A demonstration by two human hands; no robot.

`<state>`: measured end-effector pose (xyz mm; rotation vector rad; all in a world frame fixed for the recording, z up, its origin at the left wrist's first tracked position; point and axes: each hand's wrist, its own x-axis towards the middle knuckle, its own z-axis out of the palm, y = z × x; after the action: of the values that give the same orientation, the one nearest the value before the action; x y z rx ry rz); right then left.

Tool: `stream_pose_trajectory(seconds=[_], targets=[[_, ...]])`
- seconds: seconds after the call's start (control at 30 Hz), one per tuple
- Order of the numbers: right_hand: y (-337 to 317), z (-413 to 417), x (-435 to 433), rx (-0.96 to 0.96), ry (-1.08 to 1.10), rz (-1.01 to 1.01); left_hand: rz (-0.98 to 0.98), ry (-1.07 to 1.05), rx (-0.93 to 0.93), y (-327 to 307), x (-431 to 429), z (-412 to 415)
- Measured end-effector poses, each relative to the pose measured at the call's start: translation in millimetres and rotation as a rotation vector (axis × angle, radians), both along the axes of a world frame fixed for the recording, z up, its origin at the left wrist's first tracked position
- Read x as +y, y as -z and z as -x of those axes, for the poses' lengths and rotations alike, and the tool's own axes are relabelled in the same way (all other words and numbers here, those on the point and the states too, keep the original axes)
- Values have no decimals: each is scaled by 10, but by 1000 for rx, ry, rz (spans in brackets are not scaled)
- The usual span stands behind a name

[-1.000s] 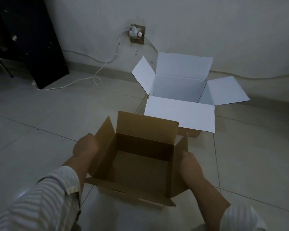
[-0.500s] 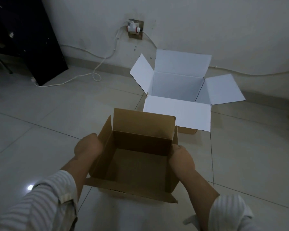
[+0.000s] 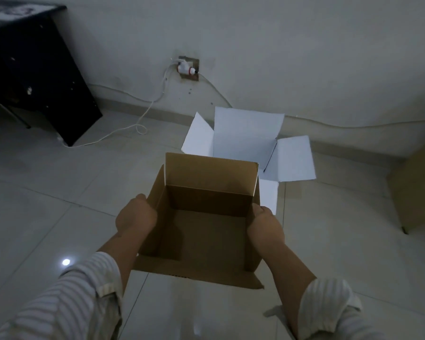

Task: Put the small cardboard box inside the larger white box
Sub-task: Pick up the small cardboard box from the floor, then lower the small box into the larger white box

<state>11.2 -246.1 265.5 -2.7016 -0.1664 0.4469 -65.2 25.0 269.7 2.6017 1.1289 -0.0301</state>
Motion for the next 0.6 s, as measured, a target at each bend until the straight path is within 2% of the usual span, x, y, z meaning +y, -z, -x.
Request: stream_pose_trajectory(seconds=[0.27, 0.6], targets=[[-958, -754, -410, -67, 50, -14, 23, 46, -117, -810, -279, -765], [-1010, -1947, -261, -71, 123, 48, 83, 92, -192, -784, -150, -2047]])
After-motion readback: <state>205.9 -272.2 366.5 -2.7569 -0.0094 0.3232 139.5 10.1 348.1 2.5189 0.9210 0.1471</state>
